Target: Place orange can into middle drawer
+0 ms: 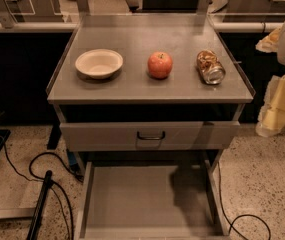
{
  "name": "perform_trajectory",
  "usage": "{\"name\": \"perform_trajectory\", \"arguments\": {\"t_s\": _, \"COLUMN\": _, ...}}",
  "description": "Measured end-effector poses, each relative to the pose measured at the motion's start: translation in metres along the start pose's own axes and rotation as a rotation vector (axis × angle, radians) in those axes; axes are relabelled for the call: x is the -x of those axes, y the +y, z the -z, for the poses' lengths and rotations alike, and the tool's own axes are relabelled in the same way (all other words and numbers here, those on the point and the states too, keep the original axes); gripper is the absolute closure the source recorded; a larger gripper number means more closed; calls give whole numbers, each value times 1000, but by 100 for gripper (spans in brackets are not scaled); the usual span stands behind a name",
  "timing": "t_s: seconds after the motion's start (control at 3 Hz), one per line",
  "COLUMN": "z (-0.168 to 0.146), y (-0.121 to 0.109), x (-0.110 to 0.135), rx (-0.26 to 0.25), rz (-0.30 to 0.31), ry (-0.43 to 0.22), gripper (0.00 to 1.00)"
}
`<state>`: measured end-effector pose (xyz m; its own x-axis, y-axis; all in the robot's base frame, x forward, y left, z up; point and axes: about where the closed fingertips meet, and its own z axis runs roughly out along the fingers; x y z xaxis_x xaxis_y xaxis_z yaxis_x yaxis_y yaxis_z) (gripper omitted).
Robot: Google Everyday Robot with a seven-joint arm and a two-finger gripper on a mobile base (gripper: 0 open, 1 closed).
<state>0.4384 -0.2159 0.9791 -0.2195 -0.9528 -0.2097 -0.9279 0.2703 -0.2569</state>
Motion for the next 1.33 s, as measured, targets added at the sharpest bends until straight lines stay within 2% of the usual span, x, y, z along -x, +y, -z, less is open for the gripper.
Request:
{"name": "perform_trajectory", "arguments": {"t_s": 0.33, "z": 0, "y": 0, "x": 0, "rx": 0, "rz": 0, "ry": 0, "gripper": 0}}
{"name": "perform_trajectory", "arguments": {"t_s": 0.67, "z": -4, "y": -6, "x": 1, "rx": -8, "rz": -59, "ry": -4, "gripper": 0}}
{"name": "perform_trajectory", "arguments": {"t_s": 1.0, "z": -28, "y": -33, "x": -2, "rx": -16, "rz": -175, "ry": 51, "gripper": 0}}
{"name": "perform_trajectory", "arguments": {"t_s": 1.33, "z": -55, "y": -66, "x": -14, "rx": -34, "rz": -335, "ry": 156, "gripper": 0}}
